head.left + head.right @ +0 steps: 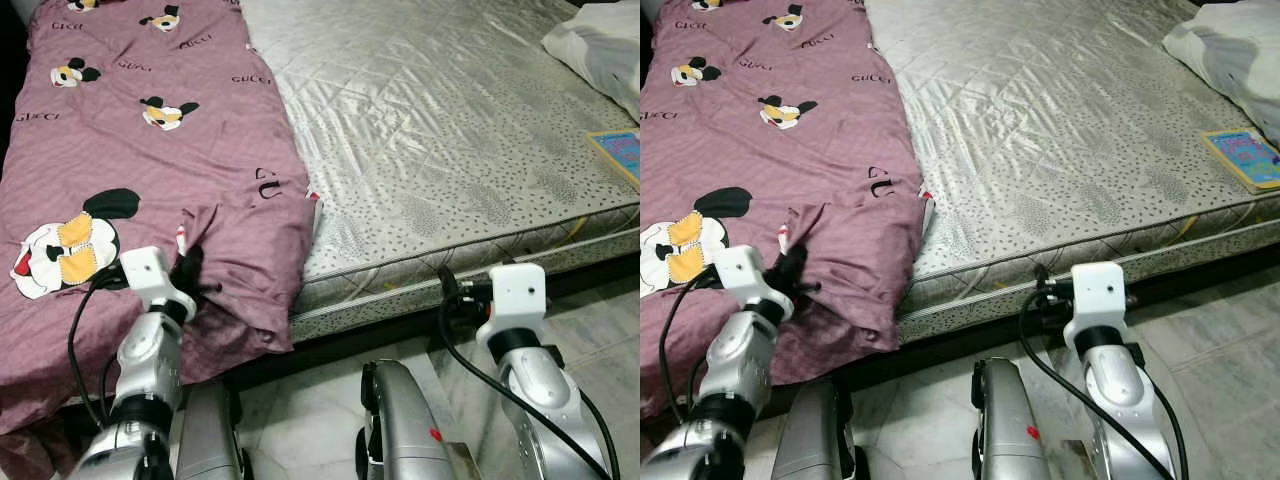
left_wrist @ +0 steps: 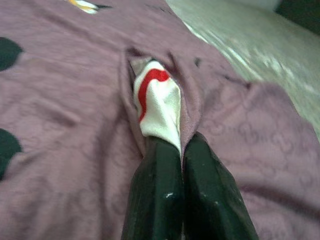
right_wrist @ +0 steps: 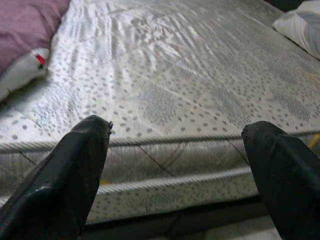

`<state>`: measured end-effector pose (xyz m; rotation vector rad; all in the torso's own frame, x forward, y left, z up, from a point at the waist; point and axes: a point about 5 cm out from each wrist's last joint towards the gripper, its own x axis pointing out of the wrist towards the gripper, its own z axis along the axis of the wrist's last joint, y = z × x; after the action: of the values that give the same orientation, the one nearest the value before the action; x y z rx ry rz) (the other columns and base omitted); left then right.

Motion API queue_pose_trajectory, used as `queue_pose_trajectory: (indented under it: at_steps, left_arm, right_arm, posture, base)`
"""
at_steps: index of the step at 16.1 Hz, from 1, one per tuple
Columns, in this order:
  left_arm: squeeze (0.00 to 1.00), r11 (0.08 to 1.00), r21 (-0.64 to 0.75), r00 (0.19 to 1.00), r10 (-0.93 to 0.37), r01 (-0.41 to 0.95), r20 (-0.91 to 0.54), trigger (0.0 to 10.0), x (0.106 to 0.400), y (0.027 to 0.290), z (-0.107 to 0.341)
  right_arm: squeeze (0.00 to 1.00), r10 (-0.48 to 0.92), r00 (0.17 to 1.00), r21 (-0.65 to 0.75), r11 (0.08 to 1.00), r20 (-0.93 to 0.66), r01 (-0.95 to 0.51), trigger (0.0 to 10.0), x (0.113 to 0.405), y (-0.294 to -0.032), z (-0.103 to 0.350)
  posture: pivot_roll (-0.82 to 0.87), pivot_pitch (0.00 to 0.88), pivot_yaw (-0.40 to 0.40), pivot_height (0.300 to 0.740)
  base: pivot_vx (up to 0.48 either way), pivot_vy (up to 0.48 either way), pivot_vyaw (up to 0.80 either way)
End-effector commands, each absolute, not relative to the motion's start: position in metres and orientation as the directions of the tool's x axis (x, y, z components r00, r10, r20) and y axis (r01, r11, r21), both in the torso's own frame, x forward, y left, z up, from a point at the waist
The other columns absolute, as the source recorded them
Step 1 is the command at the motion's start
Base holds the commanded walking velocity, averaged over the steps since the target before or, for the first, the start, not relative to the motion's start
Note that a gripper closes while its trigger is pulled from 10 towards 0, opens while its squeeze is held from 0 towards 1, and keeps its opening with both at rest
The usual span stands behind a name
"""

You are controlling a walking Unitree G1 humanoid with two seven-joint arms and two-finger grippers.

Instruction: Clean up the room

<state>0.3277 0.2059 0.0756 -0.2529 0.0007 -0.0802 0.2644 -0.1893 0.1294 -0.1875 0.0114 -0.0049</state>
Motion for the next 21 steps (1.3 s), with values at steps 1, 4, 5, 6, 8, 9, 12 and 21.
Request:
queue_pose_trajectory:
  at_steps: [1, 4, 5, 6, 8, 9, 12, 21]
  left_arm:
    - [0.0, 0.979, -0.191, 0.995, -0.086, 0.074, -0.051, 0.0, 0.324, 0.208, 0.068]
    - [0.0, 0.985, -0.158, 0.986, -0.092, 0.069, -0.141, 0.0, 0.336, 0.199, 0.067]
    - [0.0, 0.985, -0.152, 0.984, -0.102, 0.079, -0.149, 0.0, 0.337, 0.195, 0.067]
    - [0.0, 0.976, -0.162, 0.978, -0.166, 0.145, -0.129, 0.0, 0.345, 0.176, 0.074]
    - [0.0, 0.954, -0.176, 0.957, -0.264, 0.241, -0.118, 0.0, 0.35, 0.144, 0.079]
    - [0.0, 0.944, -0.181, 0.947, -0.299, 0.276, -0.119, 0.0, 0.351, 0.132, 0.079]
    - [0.0, 0.897, -0.219, 0.903, -0.414, 0.383, -0.117, 0.0, 0.346, 0.094, 0.078]
    - [0.0, 0.714, -0.109, 0.683, -0.695, 0.691, -0.225, 10.0, 0.277, 0.029, 0.048]
  right_arm:
    - [0.0, -0.008, 1.0, -0.178, 0.984, -0.028, 0.003, 10.0, 0.265, -0.189, 0.124]
    - [0.0, -0.001, 1.0, -0.173, 0.985, -0.024, -0.003, 10.0, 0.267, -0.186, 0.124]
    - [0.0, -0.001, 1.0, -0.173, 0.985, -0.023, -0.003, 10.0, 0.267, -0.186, 0.125]
    - [0.0, -0.009, 1.0, -0.176, 0.984, -0.019, 0.005, 10.0, 0.268, -0.189, 0.126]
    - [0.0, -0.017, 1.0, -0.179, 0.984, -0.013, 0.015, 10.0, 0.269, -0.191, 0.127]
    - [0.0, -0.019, 1.0, -0.18, 0.984, -0.012, 0.016, 10.0, 0.269, -0.191, 0.126]
    - [0.0, -0.019, 1.0, -0.179, 0.984, -0.007, 0.017, 10.0, 0.271, -0.19, 0.128]
    - [0.0, -0.008, 1.0, -0.171, 0.985, -0.002, 0.008, 10.0, 0.274, -0.188, 0.126]
  posture:
    - [-0.09, 0.166, 0.007, 0.557]
    - [-0.1, 0.16, 0.009, 0.557]
    - [-0.1, 0.16, 0.009, 0.557]
    - [-0.1, 0.16, 0.009, 0.557]
    - [-0.11, 0.156, 0.016, 0.557]
    - [-0.11, 0.156, 0.016, 0.557]
    - [-0.12, 0.153, 0.016, 0.557]
    - [-0.09, 0.149, 0.014, 0.557]
  base:
    - [0.0, 0.0, 0.0]
    - [0.0, 0.0, 0.0]
    - [0.0, 0.0, 0.0]
    - [0.0, 0.0, 0.0]
    - [0.0, 0.0, 0.0]
    - [0.0, 0.0, 0.0]
    - [0.0, 0.0, 0.0]
    - [0.0, 0.0, 0.0]
